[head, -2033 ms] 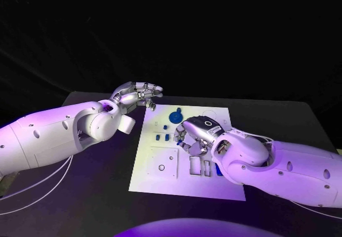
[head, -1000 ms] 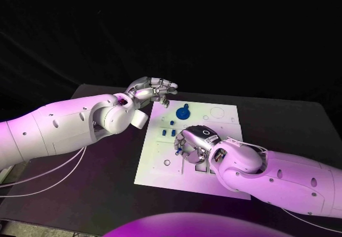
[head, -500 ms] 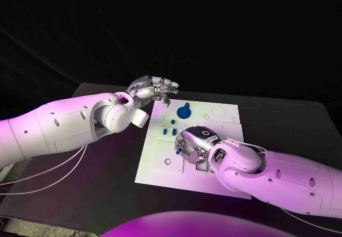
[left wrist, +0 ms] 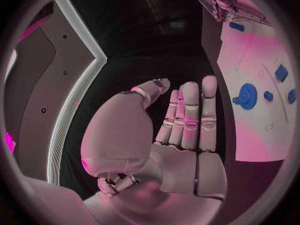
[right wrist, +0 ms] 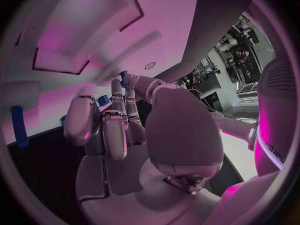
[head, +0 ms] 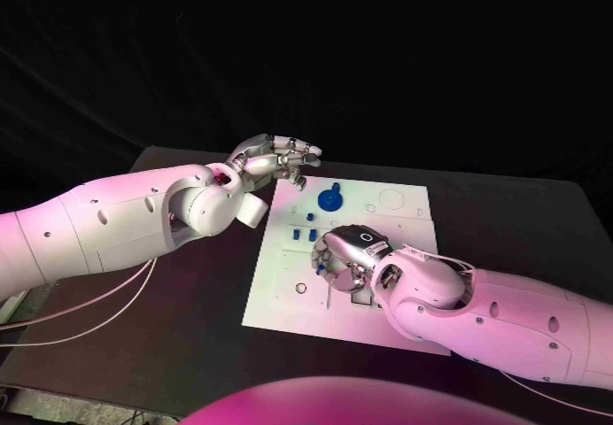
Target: Assemble the parts on the task board
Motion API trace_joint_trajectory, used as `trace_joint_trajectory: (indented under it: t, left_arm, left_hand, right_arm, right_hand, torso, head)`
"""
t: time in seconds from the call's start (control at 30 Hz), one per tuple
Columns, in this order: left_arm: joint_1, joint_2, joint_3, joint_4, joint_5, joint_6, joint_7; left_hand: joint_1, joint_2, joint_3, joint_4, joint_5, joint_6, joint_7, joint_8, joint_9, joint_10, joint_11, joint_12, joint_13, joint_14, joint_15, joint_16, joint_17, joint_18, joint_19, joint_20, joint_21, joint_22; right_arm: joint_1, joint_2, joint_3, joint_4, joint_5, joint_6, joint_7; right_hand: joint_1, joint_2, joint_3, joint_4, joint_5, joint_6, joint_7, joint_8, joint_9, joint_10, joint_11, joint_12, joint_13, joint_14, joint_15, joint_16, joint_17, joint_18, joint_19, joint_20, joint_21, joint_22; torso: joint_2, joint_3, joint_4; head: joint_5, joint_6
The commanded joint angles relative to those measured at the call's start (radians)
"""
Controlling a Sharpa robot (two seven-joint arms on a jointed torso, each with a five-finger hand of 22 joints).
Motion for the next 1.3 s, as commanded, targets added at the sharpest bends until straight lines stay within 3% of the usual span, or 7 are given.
trace_joint_trajectory:
  t: [0.03,0.4,0.63,0.83,1.03,1.3]
  left_arm:
    - [0.001,0.001,0.001,0.003,-0.005,0.017,0.003]
    - [0.001,0.001,0.001,0.003,-0.006,0.018,0.000]
    - [0.001,0.000,0.001,0.003,-0.007,0.019,-0.001]
    - [0.001,-0.001,0.001,0.001,-0.008,0.020,-0.002]
    - [0.001,-0.001,0.001,-0.002,-0.009,0.021,-0.003]
    - [0.001,-0.002,0.001,-0.004,-0.009,0.023,-0.004]
  left_hand:
    - [-0.008,0.007,-0.008,0.000,0.003,-0.006,0.000,0.005,-0.001,-0.006,0.000,0.006,0.000,-0.006,0.003,-0.007,-0.002,0.019,-0.004,0.004,-0.005,-0.002]
    - [-0.008,0.007,-0.008,0.000,0.003,-0.006,0.000,0.005,-0.001,-0.006,0.000,0.006,0.000,-0.006,0.003,-0.007,-0.002,0.019,-0.004,0.004,-0.005,-0.002]
    - [-0.008,0.006,-0.008,-0.001,0.003,-0.007,0.000,0.006,-0.001,-0.008,0.001,0.006,0.000,-0.007,0.003,-0.007,-0.003,0.019,-0.004,0.004,-0.007,-0.003]
    - [-0.008,0.006,-0.008,-0.001,0.003,-0.007,0.000,0.006,-0.001,-0.008,0.001,0.006,0.000,-0.007,0.003,-0.007,-0.003,0.019,-0.004,0.004,-0.007,-0.003]
    - [-0.008,0.006,-0.008,-0.001,0.003,-0.007,0.000,0.006,-0.001,-0.008,0.001,0.006,0.000,-0.007,0.003,-0.007,-0.003,0.019,-0.004,0.004,-0.007,-0.003]
    - [-0.007,0.007,-0.008,-0.001,0.004,-0.007,0.000,0.007,0.000,-0.011,0.001,0.006,-0.001,-0.008,0.003,-0.007,-0.004,0.019,-0.003,0.004,-0.008,-0.004]
  right_arm:
    - [-0.004,0.005,-0.003,-0.001,-0.009,0.040,0.004]
    - [-0.004,0.002,-0.005,-0.003,0.009,0.055,0.025]
    - [-0.004,-0.009,-0.005,0.005,0.011,0.026,0.026]
    - [0.001,-0.044,-0.003,0.037,0.005,-0.019,0.023]
    - [0.028,-0.101,0.002,0.084,0.010,-0.033,0.014]
    - [0.089,-0.203,0.014,0.134,0.049,-0.026,-0.002]
  right_hand:
    - [-0.005,0.006,0.006,-0.001,0.001,0.001,0.007,0.001,0.003,0.044,-0.037,0.000,0.002,0.057,-0.007,0.001,0.026,-0.017,-0.004,0.000,-0.008,0.041]
    - [-0.073,-0.025,-0.021,0.000,0.024,-0.065,0.029,-0.045,-0.005,-0.030,-0.007,-0.054,-0.009,0.055,0.018,-0.002,0.015,-0.013,-0.018,0.020,-0.038,0.028]
    - [-0.093,-0.044,-0.032,-0.004,0.024,-0.094,0.044,-0.072,-0.017,-0.093,0.014,-0.085,-0.027,0.050,0.036,-0.008,0.002,-0.006,-0.033,0.037,-0.073,0.010]
    - [-0.105,-0.060,-0.054,-0.006,0.020,-0.109,0.046,-0.083,-0.023,-0.110,0.017,-0.083,-0.031,0.044,0.039,-0.017,-0.019,0.000,-0.046,0.042,-0.102,-0.005]
    - [-0.109,-0.063,-0.072,-0.006,0.014,-0.113,0.045,-0.087,-0.026,-0.119,0.017,-0.079,-0.033,0.041,0.040,-0.022,-0.029,0.003,-0.050,0.044,-0.112,-0.010]
    - [-0.108,-0.059,-0.076,-0.005,0.014,-0.110,0.045,-0.087,-0.026,-0.117,0.016,-0.073,-0.032,0.042,0.039,-0.021,-0.026,0.001,-0.047,0.044,-0.107,-0.007]
  torso:
    - [-0.001,-0.0006,-0.0005]
    - [-0.001,0.0003,0.0003]
    - [0.000,0.0007,-0.0002]
    - [-0.001,0.0015,-0.0011]
    - [-0.003,0.0009,-0.0013]
    - [-0.003,0.0012,-0.0039]
  head:
    - [-0.001,0.000]
    - [-0.002,-0.001]
    - [-0.001,0.000]
    - [-0.003,0.002]
    - [-0.008,0.006]
    - [-0.022,0.017]
